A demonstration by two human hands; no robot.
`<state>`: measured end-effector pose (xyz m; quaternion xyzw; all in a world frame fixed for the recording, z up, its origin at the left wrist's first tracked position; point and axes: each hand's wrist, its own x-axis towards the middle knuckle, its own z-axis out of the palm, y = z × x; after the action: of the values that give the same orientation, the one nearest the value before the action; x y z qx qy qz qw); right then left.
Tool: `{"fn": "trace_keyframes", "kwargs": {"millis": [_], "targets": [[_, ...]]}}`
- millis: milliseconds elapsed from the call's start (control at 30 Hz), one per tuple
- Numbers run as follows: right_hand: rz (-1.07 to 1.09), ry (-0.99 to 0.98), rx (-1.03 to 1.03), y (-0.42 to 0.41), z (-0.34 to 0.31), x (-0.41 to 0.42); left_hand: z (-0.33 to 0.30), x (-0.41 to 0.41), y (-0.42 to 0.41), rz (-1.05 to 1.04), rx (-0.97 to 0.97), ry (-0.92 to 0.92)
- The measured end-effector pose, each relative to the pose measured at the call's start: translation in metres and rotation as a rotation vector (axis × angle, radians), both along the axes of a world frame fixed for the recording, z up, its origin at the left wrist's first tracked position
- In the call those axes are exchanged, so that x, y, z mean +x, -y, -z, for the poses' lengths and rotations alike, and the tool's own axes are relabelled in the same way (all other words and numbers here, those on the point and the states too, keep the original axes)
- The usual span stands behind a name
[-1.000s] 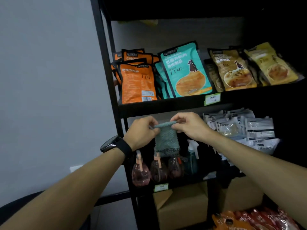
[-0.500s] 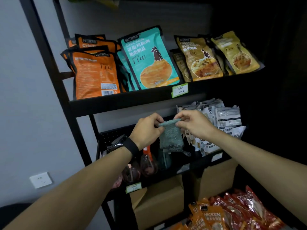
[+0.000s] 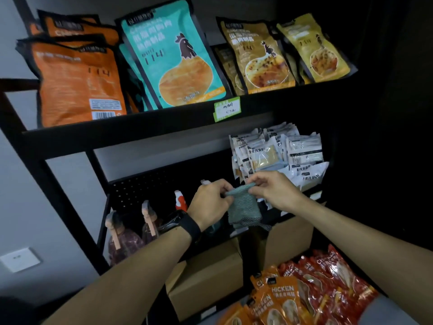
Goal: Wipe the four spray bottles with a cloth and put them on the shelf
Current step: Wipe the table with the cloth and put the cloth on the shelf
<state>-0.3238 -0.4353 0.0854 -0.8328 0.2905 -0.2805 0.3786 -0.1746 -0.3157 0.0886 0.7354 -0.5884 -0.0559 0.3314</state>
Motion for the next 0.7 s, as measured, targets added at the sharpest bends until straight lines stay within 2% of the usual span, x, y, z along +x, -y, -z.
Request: {"fn": "trace_keyframes", "kwargs": {"millis": [233,700], "targets": [[-0.001,-0.035,0.059,0.017,0.052,0.003,0.057,-0.009,0.01,-0.046,0.0,-0.138],[-0.016,-0.142,0.102,0.06,0.109,0.038,0.119,0.009,0.045,-0.097,0.093,-0.205]]}}
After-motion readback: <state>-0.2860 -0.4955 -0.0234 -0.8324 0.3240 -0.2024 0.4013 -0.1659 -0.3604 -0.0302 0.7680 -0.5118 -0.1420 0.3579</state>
